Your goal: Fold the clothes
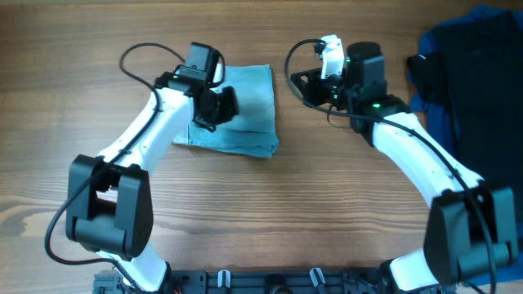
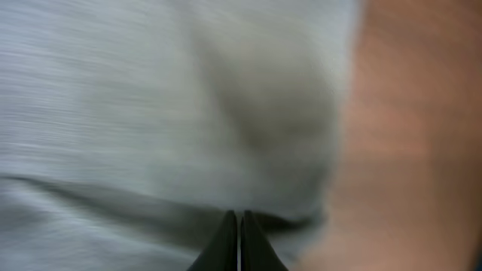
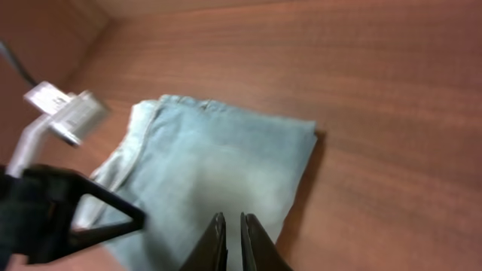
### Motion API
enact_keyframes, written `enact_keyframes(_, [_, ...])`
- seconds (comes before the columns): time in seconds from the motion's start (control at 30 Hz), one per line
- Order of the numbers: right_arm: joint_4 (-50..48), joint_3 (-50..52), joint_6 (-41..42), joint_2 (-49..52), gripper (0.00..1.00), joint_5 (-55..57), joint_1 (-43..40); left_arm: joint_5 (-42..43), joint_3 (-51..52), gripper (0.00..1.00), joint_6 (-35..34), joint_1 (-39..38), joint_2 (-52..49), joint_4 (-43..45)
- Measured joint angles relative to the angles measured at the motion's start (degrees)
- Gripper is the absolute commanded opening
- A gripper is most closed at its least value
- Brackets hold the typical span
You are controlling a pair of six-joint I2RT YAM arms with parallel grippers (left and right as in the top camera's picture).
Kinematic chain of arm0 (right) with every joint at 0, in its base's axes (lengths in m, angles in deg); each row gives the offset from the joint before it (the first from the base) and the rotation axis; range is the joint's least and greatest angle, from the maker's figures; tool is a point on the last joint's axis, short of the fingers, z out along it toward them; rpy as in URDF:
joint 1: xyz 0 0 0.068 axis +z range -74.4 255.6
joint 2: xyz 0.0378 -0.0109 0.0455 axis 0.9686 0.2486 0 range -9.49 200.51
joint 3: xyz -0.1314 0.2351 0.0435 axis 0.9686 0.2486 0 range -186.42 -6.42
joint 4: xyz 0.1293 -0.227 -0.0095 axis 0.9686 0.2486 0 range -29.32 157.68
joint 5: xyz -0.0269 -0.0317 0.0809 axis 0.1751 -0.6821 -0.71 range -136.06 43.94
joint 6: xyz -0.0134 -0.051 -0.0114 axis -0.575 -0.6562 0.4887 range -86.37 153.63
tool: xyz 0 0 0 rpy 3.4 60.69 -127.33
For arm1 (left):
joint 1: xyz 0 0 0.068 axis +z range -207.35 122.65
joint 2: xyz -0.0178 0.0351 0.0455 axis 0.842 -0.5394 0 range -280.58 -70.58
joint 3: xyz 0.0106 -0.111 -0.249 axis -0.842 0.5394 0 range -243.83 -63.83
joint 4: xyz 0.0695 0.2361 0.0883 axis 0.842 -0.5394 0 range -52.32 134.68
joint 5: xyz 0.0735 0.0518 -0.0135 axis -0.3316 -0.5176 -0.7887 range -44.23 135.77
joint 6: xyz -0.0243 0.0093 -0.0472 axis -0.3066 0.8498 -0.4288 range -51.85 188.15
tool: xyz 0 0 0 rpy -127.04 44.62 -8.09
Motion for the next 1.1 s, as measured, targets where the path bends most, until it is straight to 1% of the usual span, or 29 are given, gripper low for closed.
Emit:
enact_keyframes(0.1, [-7.1,0.0,-2.4,4.0,0.08,3.9,1.7,-7.0,0.0,0.04,-2.7,2.5,0.0,1.5])
enact_keyframes(0.17, [-13.0,0.0,-3.4,7.2,0.04,5.5,2.8,-9.8,0.0,0.04,-3.6,3.9,0.0,2.2])
enact_keyframes(0.3, [-25.2,-0.2,-4.4,14.8,0.04,7.3,5.0,-12.0,0.0,0.04,-4.4,4.3,0.0,1.0])
enact_keyframes(0.37, [-27.5,-0.6,-4.4,18.5,0.04,8.1,6.0,-12.5,0.0,0.04,-4.5,4.2,0.0,0.4])
enact_keyframes(0.43, [-26.3,-2.0,-4.4,22.3,0.04,8.5,7.0,-12.7,0.0,0.04,-4.6,4.2,0.0,-0.7])
enact_keyframes(0.57, [-20.1,-9.1,-7.2,26.6,0.04,9.2,8.0,-13.6,0.0,0.04,-4.9,4.2,0.0,-3.2])
enact_keyframes(0.67, [-17.3,-13.6,-10.3,27.4,0.04,9.6,8.7,-14.1,0.0,0.04,-4.9,4.2,0.0,-4.0])
enact_keyframes(0.8, [-16.9,-16.8,-12.9,27.5,0.04,9.8,9.2,-16.3,0.0,0.04,-5.0,4.2,0.0,-5.8])
enact_keyframes(0.97, [-16.7,-16.9,-13.4,28.1,0.04,9.8,9.2,-21.4,0.0,0.04,-9.6,5.0,0.0,-9.4])
enact_keyframes(1.1, [-16.5,-17.7,-13.5,30.7,0.04,10.0,9.3,-23.0,0.0,0.04,-13.0,7.2,0.0,-10.3])
